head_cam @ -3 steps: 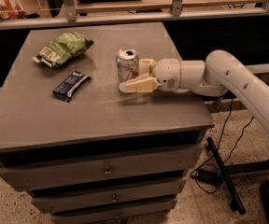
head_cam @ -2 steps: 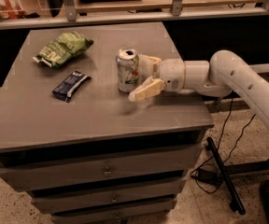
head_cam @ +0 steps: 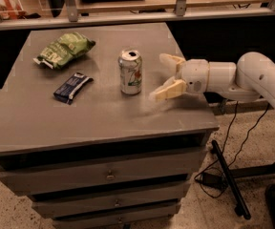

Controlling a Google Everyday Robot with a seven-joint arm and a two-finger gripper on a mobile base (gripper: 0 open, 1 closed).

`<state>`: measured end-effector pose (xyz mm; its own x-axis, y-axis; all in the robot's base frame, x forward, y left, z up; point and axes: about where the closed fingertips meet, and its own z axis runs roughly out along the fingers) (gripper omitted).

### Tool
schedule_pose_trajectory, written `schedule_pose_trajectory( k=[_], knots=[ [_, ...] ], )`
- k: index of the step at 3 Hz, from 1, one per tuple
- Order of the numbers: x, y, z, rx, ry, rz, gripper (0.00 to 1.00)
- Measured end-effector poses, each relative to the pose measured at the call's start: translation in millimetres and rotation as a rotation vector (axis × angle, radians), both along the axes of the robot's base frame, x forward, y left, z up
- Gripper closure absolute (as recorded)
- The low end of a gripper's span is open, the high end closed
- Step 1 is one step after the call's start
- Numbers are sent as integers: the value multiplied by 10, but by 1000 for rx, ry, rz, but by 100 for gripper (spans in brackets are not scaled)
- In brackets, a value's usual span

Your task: Place 7up can upright

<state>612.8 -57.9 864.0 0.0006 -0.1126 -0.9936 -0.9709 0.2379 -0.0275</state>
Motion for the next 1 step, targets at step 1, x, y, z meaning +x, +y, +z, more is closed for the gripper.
schedule_pose_trajectory(
  k=[1],
  knots=[
    [0, 0, 0, 0, 0, 0, 0]
  ],
)
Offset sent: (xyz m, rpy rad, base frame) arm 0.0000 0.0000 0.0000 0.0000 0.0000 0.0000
